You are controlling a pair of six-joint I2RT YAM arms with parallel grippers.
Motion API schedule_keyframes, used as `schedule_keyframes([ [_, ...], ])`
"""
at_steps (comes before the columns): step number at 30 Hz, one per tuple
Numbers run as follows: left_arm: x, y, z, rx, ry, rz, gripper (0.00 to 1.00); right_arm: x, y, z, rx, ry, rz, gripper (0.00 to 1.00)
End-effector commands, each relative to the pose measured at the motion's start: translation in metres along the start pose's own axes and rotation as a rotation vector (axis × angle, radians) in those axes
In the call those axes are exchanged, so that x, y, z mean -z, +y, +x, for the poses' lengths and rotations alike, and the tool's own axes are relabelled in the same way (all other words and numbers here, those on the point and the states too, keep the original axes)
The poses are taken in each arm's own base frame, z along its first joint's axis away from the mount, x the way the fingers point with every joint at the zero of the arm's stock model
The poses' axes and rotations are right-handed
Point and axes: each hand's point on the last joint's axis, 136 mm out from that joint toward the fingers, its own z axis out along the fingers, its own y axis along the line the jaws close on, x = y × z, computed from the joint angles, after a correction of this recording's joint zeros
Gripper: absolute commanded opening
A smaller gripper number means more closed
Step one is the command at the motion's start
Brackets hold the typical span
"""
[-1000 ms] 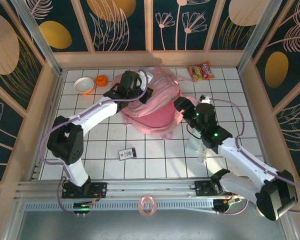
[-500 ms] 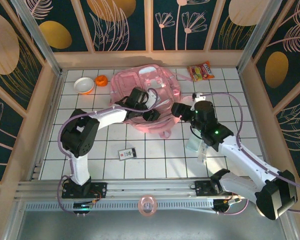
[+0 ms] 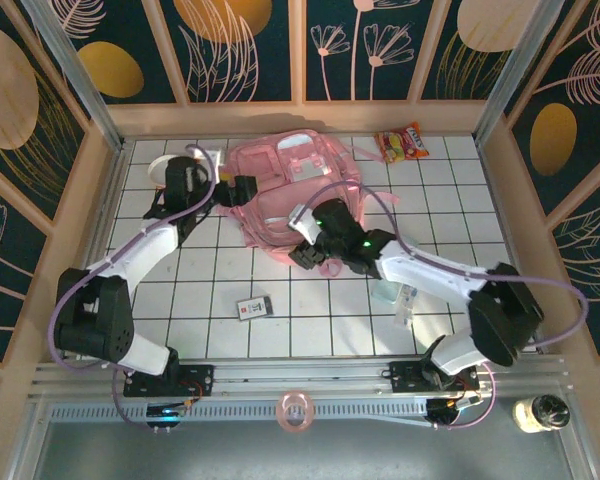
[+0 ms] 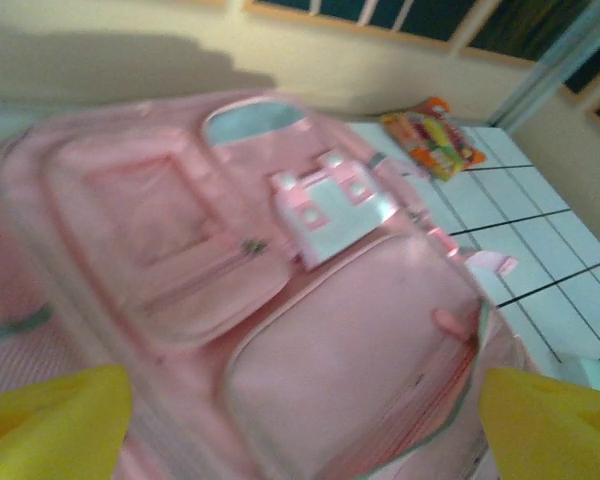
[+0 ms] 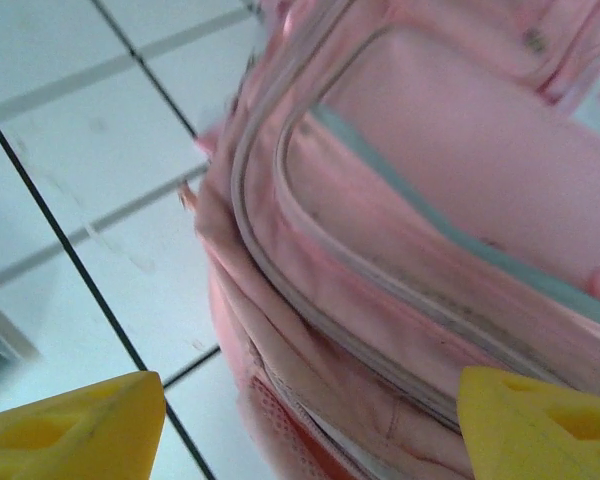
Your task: Pack the student bag
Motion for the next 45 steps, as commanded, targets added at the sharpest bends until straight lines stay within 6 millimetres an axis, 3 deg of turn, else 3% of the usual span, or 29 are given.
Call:
schedule_keyframes([
  [1,0.011,0.012,0.02,0.122,0.016,-0.003,0.89,-0.02,-0.004,0.003,0.2,0.051,0.012,0.78],
  [8,0.022,0.02,0.034,0.157,0.007,-0.033,0.89,-0.067,0.012,0.034,0.28,0.158,-0.062,0.79],
  [12,0.022,0.023,0.04,0.171,0.006,-0.04,0.89,-0.085,-0.014,0.043,0.308,0.18,0.096,0.76],
  [14,0.023,0.022,0.04,0.176,0.001,-0.038,0.88,-0.091,-0.024,0.046,0.338,0.186,0.156,0.67],
  [17,0.025,0.023,0.041,0.177,-0.004,-0.045,0.88,-0.091,-0.037,0.042,0.36,0.187,0.215,0.36],
  [21,0.026,0.026,0.049,0.167,0.011,-0.055,0.87,-0.066,-0.048,0.014,0.353,0.151,0.226,0.0],
  [29,0.025,0.015,0.06,0.154,0.013,0.031,0.82,0.033,-0.065,-0.061,0.301,-0.056,0.072,0.0],
  [32,0.028,0.003,0.058,0.111,-0.027,0.107,0.78,0.058,-0.078,-0.083,0.287,-0.115,0.063,0.0],
  [39,0.033,-0.013,0.065,-0.042,-0.136,0.235,0.7,0.074,-0.095,-0.094,0.279,-0.148,0.078,0.0],
  [45,0.007,-0.005,0.07,-0.125,-0.104,0.231,0.72,0.087,-0.09,-0.103,0.279,-0.2,0.057,0.0],
])
